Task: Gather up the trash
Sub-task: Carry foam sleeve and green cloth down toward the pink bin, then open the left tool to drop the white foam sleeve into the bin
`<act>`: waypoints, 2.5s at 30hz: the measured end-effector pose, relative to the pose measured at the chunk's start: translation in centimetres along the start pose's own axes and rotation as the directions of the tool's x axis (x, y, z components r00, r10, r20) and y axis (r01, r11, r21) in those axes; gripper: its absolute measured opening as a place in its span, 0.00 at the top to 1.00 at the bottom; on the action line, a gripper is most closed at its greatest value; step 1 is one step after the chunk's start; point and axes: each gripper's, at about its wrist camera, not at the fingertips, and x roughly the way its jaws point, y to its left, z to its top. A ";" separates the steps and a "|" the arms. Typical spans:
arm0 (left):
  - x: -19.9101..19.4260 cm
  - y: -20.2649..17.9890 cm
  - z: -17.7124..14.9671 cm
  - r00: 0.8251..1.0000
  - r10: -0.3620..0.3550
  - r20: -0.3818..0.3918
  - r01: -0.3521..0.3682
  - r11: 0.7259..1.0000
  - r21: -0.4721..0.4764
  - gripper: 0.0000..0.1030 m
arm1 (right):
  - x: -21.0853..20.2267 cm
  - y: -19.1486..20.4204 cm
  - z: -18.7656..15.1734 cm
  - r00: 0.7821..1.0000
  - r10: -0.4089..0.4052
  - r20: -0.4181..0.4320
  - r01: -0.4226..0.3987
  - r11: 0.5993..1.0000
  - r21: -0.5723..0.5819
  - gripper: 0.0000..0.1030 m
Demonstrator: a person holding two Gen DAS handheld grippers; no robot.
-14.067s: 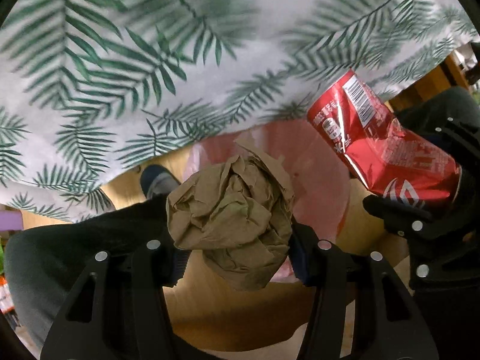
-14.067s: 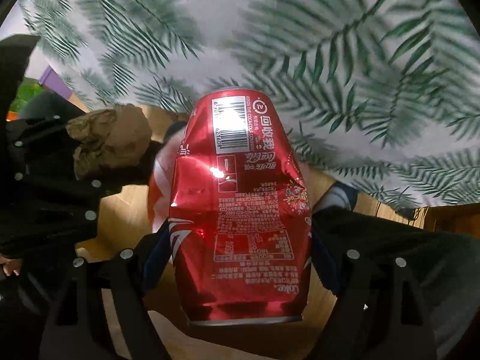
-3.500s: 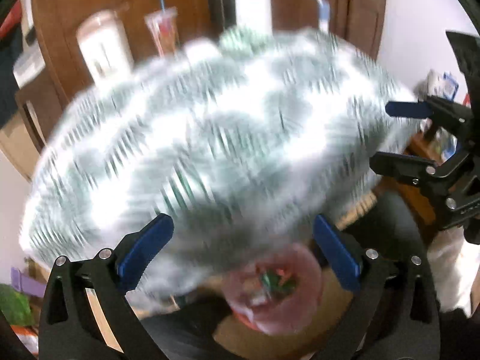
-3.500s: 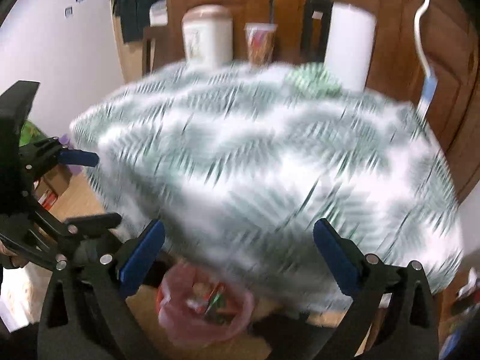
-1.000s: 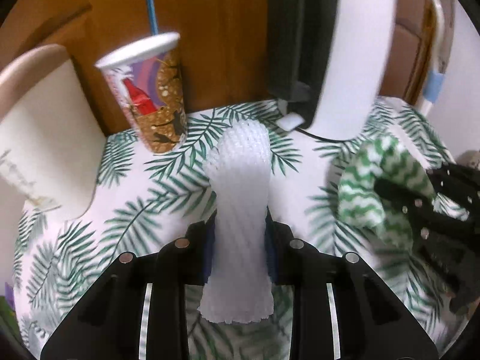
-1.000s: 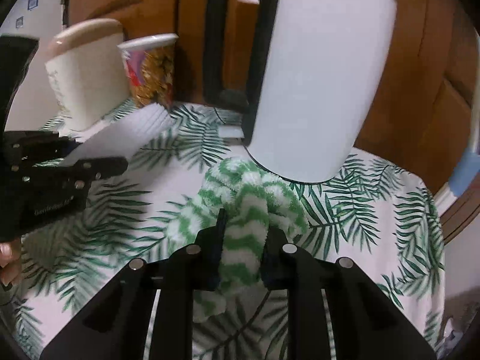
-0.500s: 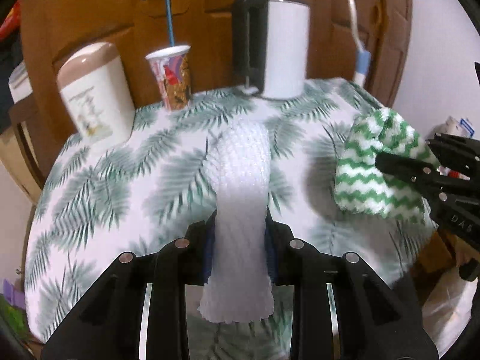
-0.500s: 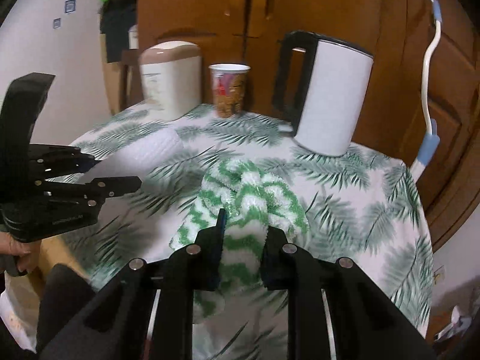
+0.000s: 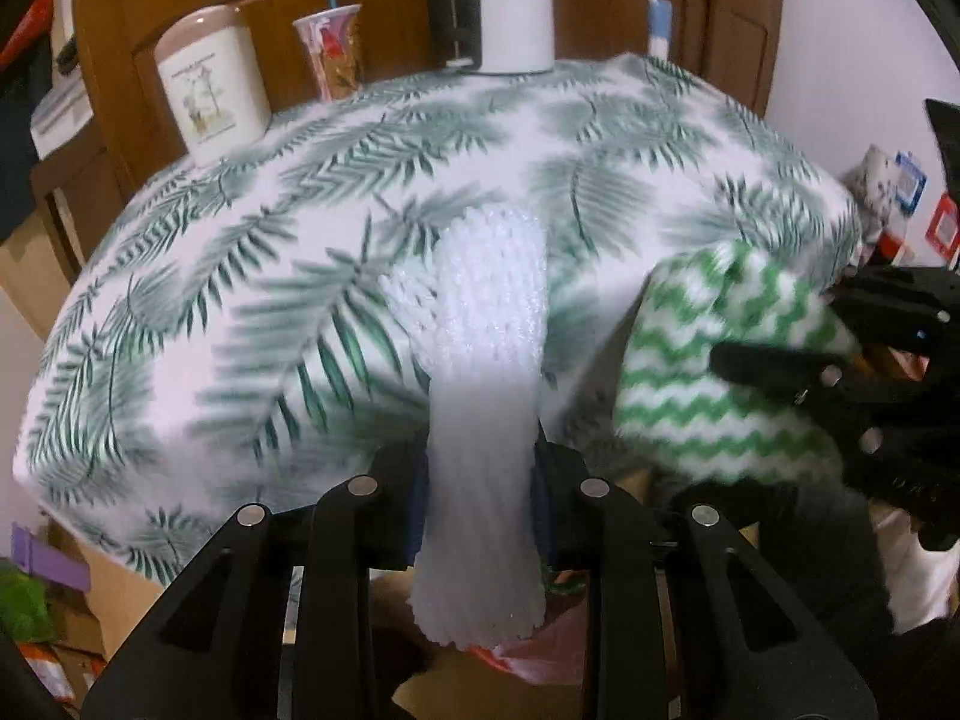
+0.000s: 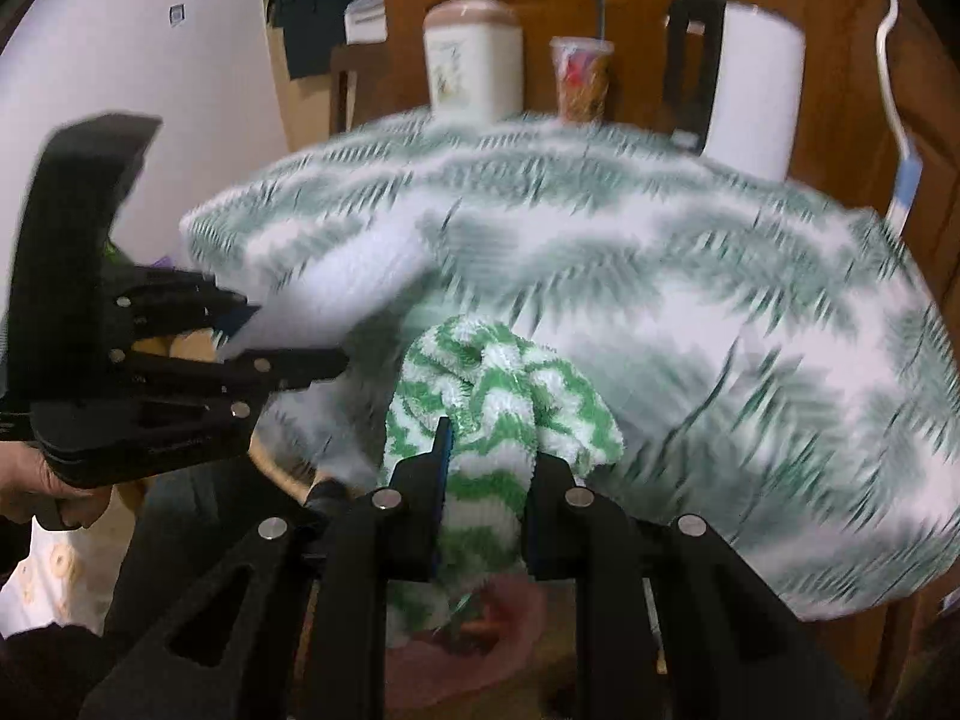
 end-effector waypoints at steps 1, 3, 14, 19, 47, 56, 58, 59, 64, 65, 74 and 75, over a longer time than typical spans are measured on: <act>0.0 -0.6 -1.0 1.000 0.009 0.000 -0.009 1.000 0.015 0.73 | 0.6 0.3 -1.1 1.000 0.010 -0.011 -0.010 1.000 0.007 0.83; 0.2 -1.1 -2.2 1.000 -0.006 -0.015 0.007 1.000 0.007 0.73 | 1.3 0.8 -2.8 0.999 0.025 -0.031 -0.025 0.999 0.021 0.83; 5.1 -2.8 -9.9 0.983 -0.065 -0.172 0.058 0.997 -0.043 0.73 | 5.7 1.0 -9.5 0.989 0.047 -0.141 -0.037 0.997 0.071 0.83; 12.0 -2.6 -14.6 0.935 -0.081 -0.344 0.060 0.996 -0.071 0.73 | 9.9 0.6 -12.3 0.975 0.046 -0.217 -0.030 0.997 0.074 0.83; 25.1 -2.8 -20.8 0.783 -0.141 -0.606 0.076 0.988 -0.133 0.71 | 20.0 0.0 -18.3 0.880 0.094 -0.466 -0.044 0.992 0.116 0.82; 25.1 -3.2 -21.0 0.782 -0.127 -0.610 0.074 0.991 -0.112 0.71 | 20.4 0.4 -19.1 0.870 0.097 -0.483 -0.044 0.992 0.121 0.82; 25.0 -3.3 -21.0 0.782 -0.123 -0.611 0.072 0.992 -0.108 0.71 | 20.4 0.5 -19.3 0.869 0.097 -0.485 -0.043 0.992 0.122 0.82; 25.1 -3.3 -21.1 0.782 -0.122 -0.611 0.072 0.992 -0.106 0.71 | 20.5 0.5 -19.3 0.868 0.098 -0.487 -0.043 0.991 0.123 0.82; 24.9 -3.4 -21.1 0.783 -0.116 -0.611 0.071 0.993 -0.098 0.71 | 20.7 0.5 -19.6 0.866 0.103 -0.490 -0.045 0.991 0.127 0.82; 24.9 -3.5 -21.1 0.783 -0.116 -0.611 0.071 0.993 -0.098 0.71 | 20.7 0.5 -19.6 0.865 0.104 -0.491 -0.047 0.991 0.128 0.82; 24.7 -3.8 -20.6 0.784 -0.104 -0.612 0.071 0.994 -0.077 0.67 | 21.0 0.4 -19.7 0.861 0.107 -0.497 -0.048 0.990 0.131 0.82; 24.7 -3.9 -20.6 0.784 -0.102 -0.612 0.070 0.995 -0.076 0.67 | 21.0 0.4 -19.7 0.860 0.108 -0.498 -0.048 0.990 0.132 0.82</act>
